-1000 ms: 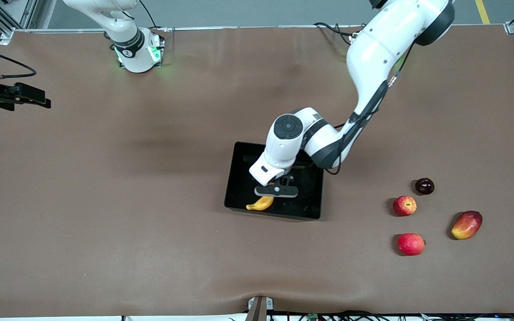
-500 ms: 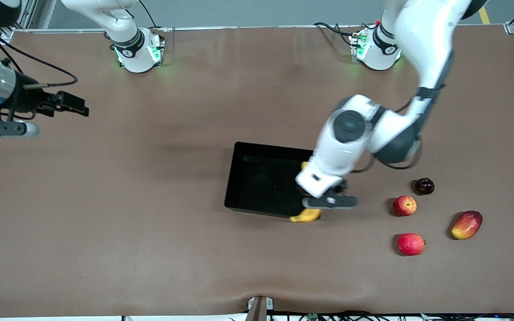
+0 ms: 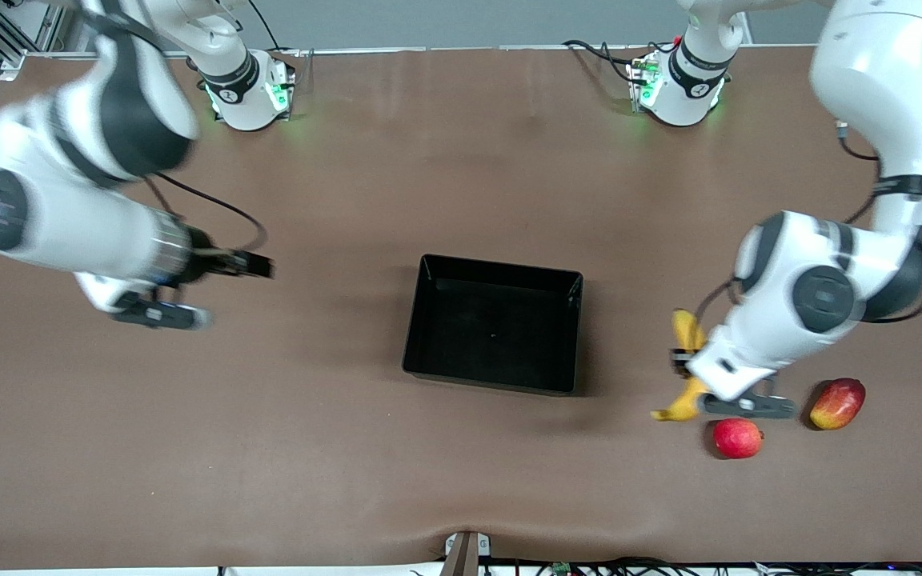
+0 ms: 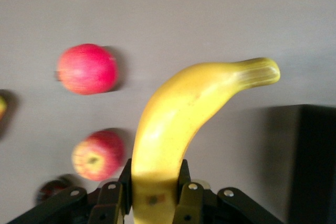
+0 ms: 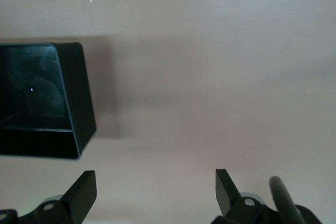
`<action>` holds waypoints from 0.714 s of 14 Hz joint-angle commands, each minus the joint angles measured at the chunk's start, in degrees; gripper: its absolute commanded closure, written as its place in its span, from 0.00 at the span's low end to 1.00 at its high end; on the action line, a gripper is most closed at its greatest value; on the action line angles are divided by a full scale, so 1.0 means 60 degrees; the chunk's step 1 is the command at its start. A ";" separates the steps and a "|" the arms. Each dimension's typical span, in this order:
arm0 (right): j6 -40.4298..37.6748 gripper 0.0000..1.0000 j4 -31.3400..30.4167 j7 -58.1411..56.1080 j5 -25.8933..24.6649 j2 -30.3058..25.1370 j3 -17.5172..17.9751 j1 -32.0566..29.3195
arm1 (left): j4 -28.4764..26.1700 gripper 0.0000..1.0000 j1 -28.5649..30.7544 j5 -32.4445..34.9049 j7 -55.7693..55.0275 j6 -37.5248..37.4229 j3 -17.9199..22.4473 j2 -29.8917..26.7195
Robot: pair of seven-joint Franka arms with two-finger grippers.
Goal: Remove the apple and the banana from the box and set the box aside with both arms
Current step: 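Carry the banana out with the left gripper while the right gripper reaches the tray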
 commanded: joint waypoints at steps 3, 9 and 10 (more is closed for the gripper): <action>0.1891 0.00 0.0196 0.1289 0.0146 0.1386 -0.0106 0.1492 | -0.0033 1.00 0.1384 -0.0039 0.1379 0.0708 -0.0058 0.0557; 0.4060 0.00 0.0181 0.1376 0.0146 0.2954 -0.0106 0.2388 | -0.0033 1.00 0.1621 0.0676 0.1700 0.2162 0.0732 0.1028; 0.4367 0.00 0.0167 0.1623 0.0161 0.3130 -0.0092 0.2505 | -0.0048 1.00 0.1708 0.0867 0.1862 0.2235 0.0733 0.1057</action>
